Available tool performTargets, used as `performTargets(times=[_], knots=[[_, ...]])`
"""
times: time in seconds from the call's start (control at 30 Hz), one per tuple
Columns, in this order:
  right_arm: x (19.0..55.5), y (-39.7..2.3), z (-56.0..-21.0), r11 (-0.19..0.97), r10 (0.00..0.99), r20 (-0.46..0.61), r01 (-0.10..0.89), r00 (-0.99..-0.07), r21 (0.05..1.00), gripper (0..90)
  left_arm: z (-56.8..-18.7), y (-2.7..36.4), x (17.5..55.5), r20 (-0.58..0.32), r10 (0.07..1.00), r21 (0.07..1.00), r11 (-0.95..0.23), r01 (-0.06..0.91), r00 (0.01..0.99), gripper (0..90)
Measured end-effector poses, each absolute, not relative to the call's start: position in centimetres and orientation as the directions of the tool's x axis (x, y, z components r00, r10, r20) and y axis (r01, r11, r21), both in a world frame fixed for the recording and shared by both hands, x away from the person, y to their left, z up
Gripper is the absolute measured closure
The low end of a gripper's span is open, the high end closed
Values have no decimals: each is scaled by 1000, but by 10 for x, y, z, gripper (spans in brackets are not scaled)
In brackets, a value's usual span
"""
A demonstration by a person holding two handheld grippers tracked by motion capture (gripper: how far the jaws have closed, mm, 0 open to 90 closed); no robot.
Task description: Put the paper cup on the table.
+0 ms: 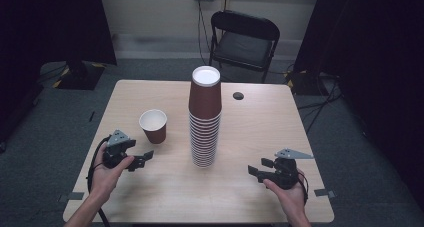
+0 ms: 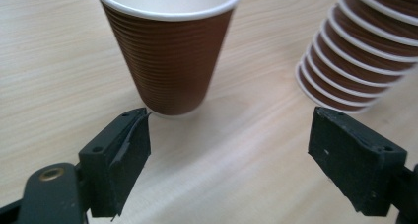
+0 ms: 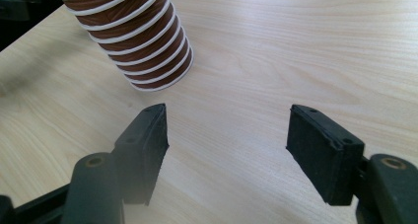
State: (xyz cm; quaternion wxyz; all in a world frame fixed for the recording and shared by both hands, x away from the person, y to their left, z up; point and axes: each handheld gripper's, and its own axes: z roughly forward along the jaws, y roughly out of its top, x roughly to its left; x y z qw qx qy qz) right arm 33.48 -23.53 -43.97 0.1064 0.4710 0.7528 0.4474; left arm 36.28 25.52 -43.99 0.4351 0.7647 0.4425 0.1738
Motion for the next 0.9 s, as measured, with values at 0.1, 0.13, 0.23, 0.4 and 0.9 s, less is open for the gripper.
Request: performTargets(times=[0.1, 0.13, 0.23, 0.4, 0.9], knots=[[335, -236, -440, 154, 806, 258, 611, -532, 776, 320, -444, 257, 351, -122, 820, 817, -237, 526, 559, 161], [335, -237, -440, 152, 807, 261, 613, -530, 775, 320, -446, 258, 349, -122, 822, 813, -239, 531, 557, 161], [335, -237, -441, 150, 809, 263, 617, -526, 773, 320, -449, 259, 340, -136, 821, 800, -239, 550, 555, 162], [335, -238, -442, 152, 816, 253, 616, -519, 773, 320, -441, 258, 323, -108, 826, 808, -252, 533, 553, 160], [337, -249, -455, 140, 849, 218, 602, -481, 787, 192, -462, 270, 303, -116, 839, 809, -231, 541, 531, 158]])
